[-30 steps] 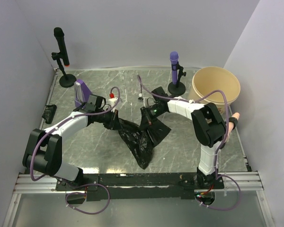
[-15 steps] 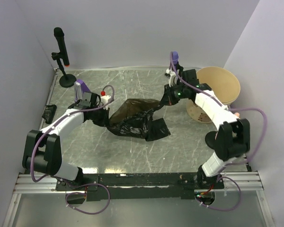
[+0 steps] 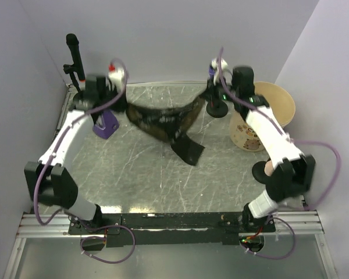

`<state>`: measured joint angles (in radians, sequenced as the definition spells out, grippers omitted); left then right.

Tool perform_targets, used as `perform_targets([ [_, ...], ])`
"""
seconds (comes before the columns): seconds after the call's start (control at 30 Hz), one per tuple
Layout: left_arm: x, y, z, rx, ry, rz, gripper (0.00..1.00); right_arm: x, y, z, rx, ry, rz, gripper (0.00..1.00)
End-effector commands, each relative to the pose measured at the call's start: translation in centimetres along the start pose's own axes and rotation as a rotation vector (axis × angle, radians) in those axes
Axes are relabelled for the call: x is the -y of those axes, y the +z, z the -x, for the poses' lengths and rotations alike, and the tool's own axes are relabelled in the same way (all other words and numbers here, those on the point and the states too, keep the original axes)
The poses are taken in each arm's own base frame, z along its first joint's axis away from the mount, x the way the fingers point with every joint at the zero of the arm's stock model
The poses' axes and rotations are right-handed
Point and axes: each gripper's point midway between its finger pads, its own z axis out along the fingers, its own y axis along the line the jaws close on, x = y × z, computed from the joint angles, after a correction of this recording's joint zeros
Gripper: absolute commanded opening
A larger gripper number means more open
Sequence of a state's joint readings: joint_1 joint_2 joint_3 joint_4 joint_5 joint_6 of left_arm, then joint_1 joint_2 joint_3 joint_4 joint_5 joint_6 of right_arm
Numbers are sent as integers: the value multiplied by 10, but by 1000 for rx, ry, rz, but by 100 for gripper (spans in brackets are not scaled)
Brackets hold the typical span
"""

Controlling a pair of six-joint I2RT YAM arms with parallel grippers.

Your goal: Put the trash bags into the trash bin

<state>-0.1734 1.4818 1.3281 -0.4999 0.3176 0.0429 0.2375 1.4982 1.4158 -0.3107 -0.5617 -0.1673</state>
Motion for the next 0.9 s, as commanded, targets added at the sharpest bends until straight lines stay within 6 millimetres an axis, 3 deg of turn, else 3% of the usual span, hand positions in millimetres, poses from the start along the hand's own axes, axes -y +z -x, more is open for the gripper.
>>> perform_targets([
  [0.0,12,-9,134,260,72,-85,1,21,30,99,166,-73,40,0],
  [0.03,8,-9,161,294,80,-73,1,25,22,151,252,-141,19,0],
  [0.07,5,-11,184,323,83,-59,1,41,36,165,267,-150,-10,0],
  [0.13,6,-29,241,437,125,-46,1,53,19,237,437,-232,-103,0],
  [0.2,10,-72,302,634,191,-1,1,52,-17,299,642,-330,-187,0],
  [0.27,21,-138,352,894,256,53,1,29,-70,348,853,-432,-229,0],
  [0.33,51,-235,373,1252,357,87,1,-5,-123,371,1030,-544,-255,0],
  [0.37,67,-276,368,1414,413,122,1,-22,-141,372,1076,-599,-266,0],
  [0.4,82,-299,364,1492,478,170,1,-36,-157,372,1121,-631,-271,0],
  [0.43,91,-302,362,1486,522,202,1,-48,-169,367,1141,-659,-279,0],
  [0.47,99,-296,358,1440,515,204,1,-56,-173,355,1142,-669,-279,0],
  [0.5,102,-274,347,1342,524,186,1,-61,-166,336,1112,-674,-261,0],
  [0.53,108,-239,323,1221,564,124,1,-65,-150,306,1043,-686,-233,0],
  [0.57,113,-215,295,1141,602,71,1,-55,-112,251,908,-658,-204,0],
  [0.6,112,-174,254,1038,621,38,1,-56,-101,214,831,-637,-191,0],
  [0.67,112,-119,167,861,645,-30,1,-60,-77,122,630,-581,-124,0],
  [0.73,117,-60,59,580,696,-146,1,-63,-54,19,396,-514,-55,0],
  [0.77,116,-36,3,407,670,-192,1,-64,-51,-20,308,-460,-40,0],
  [0.8,116,-25,-38,280,634,-237,1,-65,-52,-52,249,-415,-36,0],
  [0.83,117,-21,-66,188,576,-272,1,-66,-55,-73,206,-364,-40,0],
  [0.87,118,-22,-75,145,524,-284,1,-65,-61,-80,193,-312,-61,0],
])
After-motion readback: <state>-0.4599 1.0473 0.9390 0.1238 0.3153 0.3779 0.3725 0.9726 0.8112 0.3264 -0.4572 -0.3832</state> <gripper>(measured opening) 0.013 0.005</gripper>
